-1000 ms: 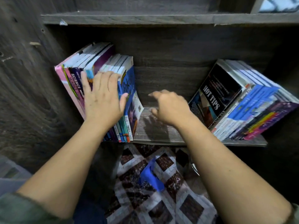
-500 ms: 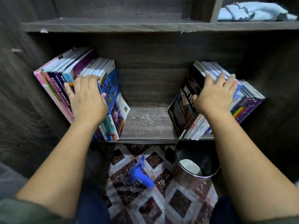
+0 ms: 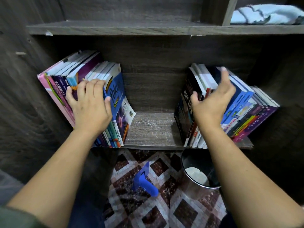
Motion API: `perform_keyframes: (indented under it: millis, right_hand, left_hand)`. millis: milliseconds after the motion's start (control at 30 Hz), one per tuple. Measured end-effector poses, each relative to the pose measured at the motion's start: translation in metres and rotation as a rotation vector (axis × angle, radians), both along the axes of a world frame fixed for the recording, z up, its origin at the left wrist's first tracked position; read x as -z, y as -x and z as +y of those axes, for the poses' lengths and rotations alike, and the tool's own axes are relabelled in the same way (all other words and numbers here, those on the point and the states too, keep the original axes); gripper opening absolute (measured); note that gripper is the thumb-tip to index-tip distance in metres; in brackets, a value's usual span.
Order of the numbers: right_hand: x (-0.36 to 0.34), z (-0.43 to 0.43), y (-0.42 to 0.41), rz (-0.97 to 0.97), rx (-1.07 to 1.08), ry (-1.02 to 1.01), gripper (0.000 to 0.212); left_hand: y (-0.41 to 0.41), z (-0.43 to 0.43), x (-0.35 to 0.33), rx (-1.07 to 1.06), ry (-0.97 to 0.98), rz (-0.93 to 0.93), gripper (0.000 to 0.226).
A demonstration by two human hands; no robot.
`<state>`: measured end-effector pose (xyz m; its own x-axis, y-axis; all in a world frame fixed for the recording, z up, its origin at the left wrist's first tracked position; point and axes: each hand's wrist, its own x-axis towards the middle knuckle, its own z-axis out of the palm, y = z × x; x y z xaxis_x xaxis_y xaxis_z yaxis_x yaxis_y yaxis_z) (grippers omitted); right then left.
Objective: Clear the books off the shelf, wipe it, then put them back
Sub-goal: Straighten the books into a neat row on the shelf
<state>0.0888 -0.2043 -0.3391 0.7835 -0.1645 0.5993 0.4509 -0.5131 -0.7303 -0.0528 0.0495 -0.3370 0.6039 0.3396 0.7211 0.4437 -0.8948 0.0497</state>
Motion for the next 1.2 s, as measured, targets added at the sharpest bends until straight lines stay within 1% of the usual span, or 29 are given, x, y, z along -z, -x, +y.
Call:
perform_keyframes:
  millis: [33,67,133,167,233,300,400,500,600,733,867,933,1000,1067,1100,1167,1200]
  right_hand:
    - [0.005,0.003,0.002,0.076,-0.027,-0.162,0.091]
    - [0.009,0.005,0.004,0.145,-0.033,-0.254,0.090]
    - [0.016,0.014,0.002,0.245,0.009,-0.218,0.074]
    - [0.018,0.020,0.002,0.248,0.033,-0.186,0.062]
    - [0.020,0.034,0.004,0.183,0.024,-0.216,0.046]
    - [0.019,0.051,0.010,0.143,-0.011,-0.282,0.040]
    - [0.016,0.084,0.021,0.086,-0.076,-0.344,0.040]
    - [0.012,0.117,0.036,0.018,-0.156,-0.350,0.040]
    - [0.012,0.146,0.048,-0.004,-0.261,-0.349,0.044]
    - [0.026,0.177,0.069,0.028,-0.385,-0.293,0.045]
    - [0.035,0.188,0.067,0.081,-0.381,-0.314,0.047]
    - [0.034,0.186,0.059,0.103,-0.465,-0.267,0.051]
    - [0.036,0.179,0.051,0.178,-0.698,-0.169,0.063]
    - [0.043,0.167,0.038,0.331,-0.934,-0.010,0.093]
    - [0.047,0.159,0.033,0.426,-1.001,0.110,0.108]
    - [0.050,0.149,0.027,0.565,-1.041,0.326,0.126]
    - [0.052,0.149,0.026,0.591,-1.026,0.374,0.131]
  left_hand:
    - [0.001,0.002,-0.001,0.013,-0.005,-0.017,0.041]
    - [0.002,0.005,-0.001,0.030,-0.010,-0.041,0.038]
    - [0.003,0.011,-0.001,0.058,-0.034,-0.094,0.035]
    - [0.003,0.013,0.000,0.060,-0.059,-0.115,0.035]
    - [0.003,0.017,0.003,0.038,-0.093,-0.148,0.036]
    - [0.003,0.022,0.005,0.008,-0.062,-0.188,0.043]
    - [0.008,0.035,0.005,0.033,-0.031,-0.225,0.051]
    - [0.016,0.047,0.004,0.096,-0.074,-0.207,0.049]
    - [0.023,0.051,0.003,0.129,-0.104,-0.162,0.047]
    - [0.027,0.054,0.002,0.139,-0.117,-0.118,0.047]
    - [0.030,0.055,0.002,0.142,-0.104,-0.105,0.048]
    - [0.031,0.057,0.002,0.147,-0.095,-0.096,0.049]
    - [0.032,0.057,0.002,0.151,-0.083,-0.090,0.050]
    - [0.033,0.058,0.001,0.151,-0.069,-0.087,0.050]
    - [0.034,0.059,0.001,0.150,-0.061,-0.087,0.051]
    - [0.036,0.059,0.000,0.157,-0.048,-0.081,0.051]
    - [0.036,0.058,0.000,0.163,-0.042,-0.080,0.052]
